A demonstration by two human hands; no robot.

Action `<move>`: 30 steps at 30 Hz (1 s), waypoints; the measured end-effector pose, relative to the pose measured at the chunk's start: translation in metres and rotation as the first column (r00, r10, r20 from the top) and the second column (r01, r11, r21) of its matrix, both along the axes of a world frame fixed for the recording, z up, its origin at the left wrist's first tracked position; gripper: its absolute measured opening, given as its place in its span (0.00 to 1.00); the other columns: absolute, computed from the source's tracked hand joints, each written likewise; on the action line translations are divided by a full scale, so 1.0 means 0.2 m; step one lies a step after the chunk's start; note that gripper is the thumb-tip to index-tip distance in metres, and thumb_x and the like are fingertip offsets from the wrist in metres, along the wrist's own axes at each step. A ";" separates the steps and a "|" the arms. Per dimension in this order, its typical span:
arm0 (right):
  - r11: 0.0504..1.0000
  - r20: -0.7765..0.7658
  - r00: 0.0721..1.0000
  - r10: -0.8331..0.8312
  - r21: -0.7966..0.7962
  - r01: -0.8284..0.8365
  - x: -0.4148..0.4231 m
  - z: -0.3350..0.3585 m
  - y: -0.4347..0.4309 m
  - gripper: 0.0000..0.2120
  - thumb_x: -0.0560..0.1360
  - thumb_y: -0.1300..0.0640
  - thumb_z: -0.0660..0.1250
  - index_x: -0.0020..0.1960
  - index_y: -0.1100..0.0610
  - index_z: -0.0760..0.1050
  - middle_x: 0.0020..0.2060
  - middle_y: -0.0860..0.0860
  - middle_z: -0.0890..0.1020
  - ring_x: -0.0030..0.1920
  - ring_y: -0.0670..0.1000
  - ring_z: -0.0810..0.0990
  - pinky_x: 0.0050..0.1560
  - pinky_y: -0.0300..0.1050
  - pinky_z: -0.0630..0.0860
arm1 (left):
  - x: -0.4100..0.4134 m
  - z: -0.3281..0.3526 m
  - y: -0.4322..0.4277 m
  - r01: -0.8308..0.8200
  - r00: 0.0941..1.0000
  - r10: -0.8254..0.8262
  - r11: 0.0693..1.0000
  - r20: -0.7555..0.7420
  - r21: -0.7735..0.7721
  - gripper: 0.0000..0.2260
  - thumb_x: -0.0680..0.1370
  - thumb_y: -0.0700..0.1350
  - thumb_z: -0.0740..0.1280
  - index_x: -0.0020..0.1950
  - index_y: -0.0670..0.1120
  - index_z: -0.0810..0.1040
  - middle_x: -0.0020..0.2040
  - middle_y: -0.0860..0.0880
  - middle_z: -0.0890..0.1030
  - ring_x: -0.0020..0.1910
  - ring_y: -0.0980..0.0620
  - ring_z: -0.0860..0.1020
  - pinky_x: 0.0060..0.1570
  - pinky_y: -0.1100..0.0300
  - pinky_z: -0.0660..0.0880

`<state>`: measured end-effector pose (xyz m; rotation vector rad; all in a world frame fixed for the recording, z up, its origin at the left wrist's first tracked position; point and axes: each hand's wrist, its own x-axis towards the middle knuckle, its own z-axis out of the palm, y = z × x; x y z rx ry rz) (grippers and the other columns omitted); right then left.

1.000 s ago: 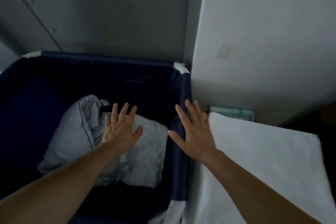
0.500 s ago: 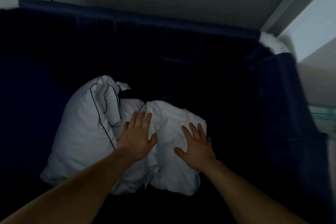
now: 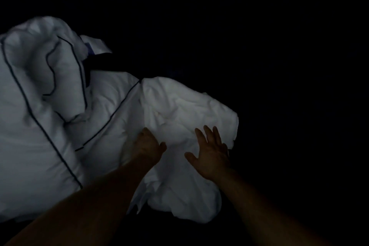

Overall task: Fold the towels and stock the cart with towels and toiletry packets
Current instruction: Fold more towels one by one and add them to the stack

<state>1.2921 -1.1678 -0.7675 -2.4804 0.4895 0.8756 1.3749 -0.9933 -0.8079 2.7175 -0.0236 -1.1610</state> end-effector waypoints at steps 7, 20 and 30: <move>0.999 0.046 0.999 -0.022 0.031 0.020 0.01 -0.15 -0.03 0.39 0.78 0.38 0.61 0.81 0.48 0.46 0.81 0.49 0.43 0.79 0.52 0.37 0.76 0.59 0.49 | 0.03 -0.23 -0.05 -0.293 0.954 0.301 0.940 0.019 -0.174 0.41 0.73 0.49 0.76 0.78 0.38 0.58 0.73 0.37 0.68 0.72 0.40 0.68 0.69 0.50 0.66; 0.998 0.083 0.996 -0.043 0.057 0.038 -0.04 0.11 -0.03 0.42 0.77 0.39 0.65 0.81 0.49 0.45 0.81 0.50 0.44 0.79 0.52 0.38 0.78 0.56 0.51 | 0.00 0.21 -0.06 -0.118 0.970 0.183 0.929 0.158 -0.351 0.22 0.77 0.44 0.71 0.63 0.28 0.73 0.61 0.30 0.75 0.60 0.34 0.74 0.59 0.53 0.67; 0.975 0.337 0.937 -0.093 0.220 0.018 0.04 1.11 -0.01 0.67 0.57 0.27 0.73 0.81 0.50 0.38 0.81 0.49 0.45 0.80 0.50 0.43 0.79 0.55 0.49 | 0.03 1.59 -0.19 -0.190 0.972 0.233 0.832 0.016 -0.521 0.12 0.81 0.49 0.64 0.62 0.45 0.77 0.58 0.44 0.80 0.60 0.52 0.73 0.60 0.71 0.65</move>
